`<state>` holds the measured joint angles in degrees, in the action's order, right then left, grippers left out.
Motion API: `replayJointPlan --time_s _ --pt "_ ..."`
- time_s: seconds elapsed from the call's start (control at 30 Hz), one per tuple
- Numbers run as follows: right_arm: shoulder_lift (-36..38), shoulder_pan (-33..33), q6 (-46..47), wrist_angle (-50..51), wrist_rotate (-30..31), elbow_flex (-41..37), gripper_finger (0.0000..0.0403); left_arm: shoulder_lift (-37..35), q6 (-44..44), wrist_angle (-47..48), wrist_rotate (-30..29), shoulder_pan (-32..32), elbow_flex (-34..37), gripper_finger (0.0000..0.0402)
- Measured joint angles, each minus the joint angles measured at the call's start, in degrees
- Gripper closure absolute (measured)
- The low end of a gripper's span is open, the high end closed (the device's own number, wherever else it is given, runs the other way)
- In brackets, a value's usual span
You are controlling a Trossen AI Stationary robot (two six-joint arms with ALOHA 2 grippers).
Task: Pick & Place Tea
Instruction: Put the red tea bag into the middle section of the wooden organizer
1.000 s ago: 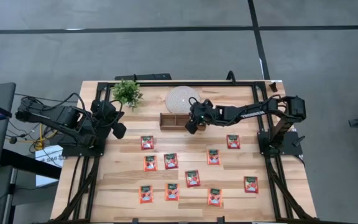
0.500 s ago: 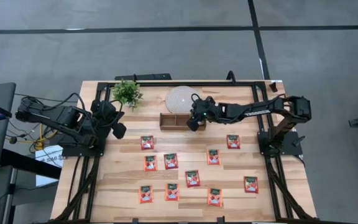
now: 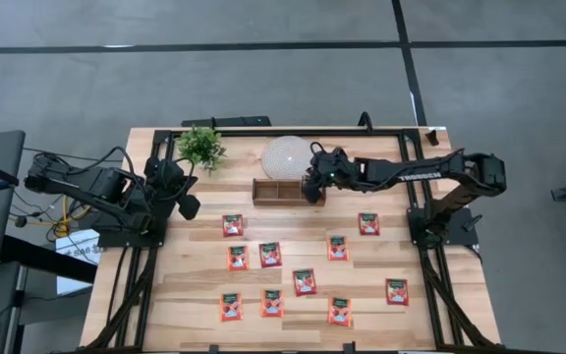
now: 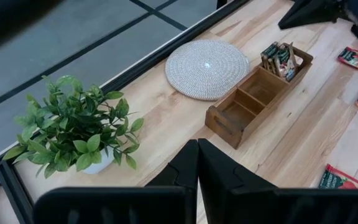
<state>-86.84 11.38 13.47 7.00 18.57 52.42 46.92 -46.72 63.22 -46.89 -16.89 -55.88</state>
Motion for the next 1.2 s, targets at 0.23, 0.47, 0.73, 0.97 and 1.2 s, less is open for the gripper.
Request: replayJointPlan --time_s 0.23,0.47,0.73,0.97,1.2 --pt "8.3 -1.2 0.0 9.8 -0.4 0.1 0.0392 0.0 -0.1 -0.5 1.9 0.0 0.0 0.0402" --pt "19.7 -7.5 1.6 25.6 -0.6 0.1 0.0392 1.9 -1.7 -0.5 3.0 0.0 0.0 0.0402" --pt "29.2 -14.9 10.1 39.2 0.3 0.1 0.0392 6.5 -4.1 -1.0 7.0 0.0 0.0 0.0402" --pt "35.3 -21.3 17.1 47.0 3.6 -0.2 0.0392 11.9 -6.2 -1.5 12.4 0.0 0.0 0.0402" --pt "38.9 -28.3 24.5 53.1 4.6 -0.4 0.0392 17.3 -6.7 -2.1 15.7 0.0 0.0 0.0402"
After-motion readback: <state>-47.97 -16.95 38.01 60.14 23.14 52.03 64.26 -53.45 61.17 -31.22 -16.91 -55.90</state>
